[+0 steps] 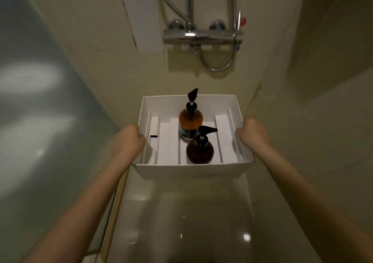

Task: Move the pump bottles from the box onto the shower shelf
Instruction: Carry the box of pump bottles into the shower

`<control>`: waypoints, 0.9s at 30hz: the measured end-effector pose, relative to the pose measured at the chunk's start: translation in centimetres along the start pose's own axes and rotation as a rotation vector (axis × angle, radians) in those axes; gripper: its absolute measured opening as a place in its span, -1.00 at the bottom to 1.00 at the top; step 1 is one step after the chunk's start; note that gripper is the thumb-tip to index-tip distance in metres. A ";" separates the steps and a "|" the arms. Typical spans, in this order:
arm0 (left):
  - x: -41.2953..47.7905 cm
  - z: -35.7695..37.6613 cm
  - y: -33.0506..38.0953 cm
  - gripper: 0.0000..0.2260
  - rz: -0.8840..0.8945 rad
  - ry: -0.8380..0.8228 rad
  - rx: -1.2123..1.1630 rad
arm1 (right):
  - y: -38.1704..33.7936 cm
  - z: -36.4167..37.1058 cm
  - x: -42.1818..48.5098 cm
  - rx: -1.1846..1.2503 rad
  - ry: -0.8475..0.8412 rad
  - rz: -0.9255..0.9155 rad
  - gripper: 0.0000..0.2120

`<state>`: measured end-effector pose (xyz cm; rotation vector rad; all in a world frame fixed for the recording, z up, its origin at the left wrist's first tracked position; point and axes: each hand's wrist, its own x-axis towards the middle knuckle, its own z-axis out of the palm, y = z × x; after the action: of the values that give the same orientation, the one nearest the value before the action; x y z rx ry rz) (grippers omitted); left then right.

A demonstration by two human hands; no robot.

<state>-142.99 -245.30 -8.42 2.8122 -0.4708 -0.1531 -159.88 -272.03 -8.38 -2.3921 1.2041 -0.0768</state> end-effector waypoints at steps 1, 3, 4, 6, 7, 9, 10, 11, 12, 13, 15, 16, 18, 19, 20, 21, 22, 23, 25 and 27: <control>0.0 1.7 -0.5 -0.84 0.007 0.003 -0.002 | 0.8 1.6 0.3 0.007 -0.005 -0.001 -0.78; 0.0 5.1 -1.5 -0.84 0.020 -0.002 -0.002 | 2.5 4.8 0.8 0.013 -0.018 0.004 -0.77; 0.0 6.9 -2.1 -0.85 0.029 -0.007 -0.001 | 3.4 6.5 1.0 0.014 -0.023 0.006 -0.77; 0.0 10.9 -3.4 -0.88 0.041 -0.017 -0.003 | 5.2 10.0 1.5 0.014 -0.032 0.010 -0.77; 0.0 12.9 -4.1 -0.89 0.037 -0.021 -0.008 | 6.1 11.9 1.8 0.009 -0.035 0.011 -0.78; -0.1 17.2 -5.5 -0.86 0.024 -0.027 -0.015 | 7.9 15.7 2.3 0.001 -0.051 0.006 -0.79; 0.0 19.3 -6.3 -0.84 0.028 -0.027 -0.019 | 8.9 17.7 2.6 0.000 -0.062 0.004 -0.79; 0.1 21.5 -7.0 -0.84 0.035 -0.027 -0.023 | 9.9 19.7 2.8 -0.002 -0.072 0.005 -0.78; 0.1 23.6 -7.7 -0.85 0.040 -0.027 -0.023 | 10.8 21.6 3.0 -0.002 -0.077 0.006 -0.77; 0.2 25.6 -8.4 -0.87 0.041 -0.027 -0.018 | 11.8 23.5 3.2 -0.001 -0.081 0.006 -0.77; 0.3 29.5 -9.5 -0.93 0.038 -0.036 0.000 | 13.6 27.2 3.5 0.007 -0.091 0.002 -0.76; 0.4 31.3 -10.0 -0.94 0.036 -0.045 0.004 | 14.4 28.9 3.6 0.001 -0.096 0.002 -0.76; 0.7 34.8 -10.9 -0.93 0.037 -0.066 -0.003 | 16.0 32.1 3.9 -0.027 -0.093 0.007 -0.76; 0.7 36.5 -11.4 -0.92 0.035 -0.075 -0.008 | 16.7 33.7 4.1 -0.039 -0.091 0.010 -0.77; 0.8 38.1 -11.9 -0.90 0.030 -0.082 -0.009 | 17.5 35.2 4.2 -0.046 -0.088 0.015 -0.77; 0.7 39.7 -12.4 -0.88 0.021 -0.089 -0.011 | 18.2 36.7 4.4 -0.050 -0.087 0.020 -0.77; 0.7 41.2 -12.8 -0.87 0.014 -0.093 -0.014 | 18.9 38.2 4.6 -0.055 -0.085 0.024 -0.77; 0.6 42.7 -13.1 -0.87 0.013 -0.092 -0.020 | 19.6 39.7 4.7 -0.056 -0.083 0.031 -0.75; 0.5 45.5 -13.9 -0.88 0.001 -0.078 -0.018 | 20.9 42.6 5.0 -0.048 -0.084 0.039 -0.73; 0.6 48.2 -14.7 -0.90 -0.018 -0.059 -0.006 | 22.1 45.4 5.2 -0.037 -0.085 0.033 -0.77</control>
<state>-145.15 -244.71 -58.75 2.8134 -0.4579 -0.2413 -161.86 -270.42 -59.03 -2.3810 1.2156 0.0572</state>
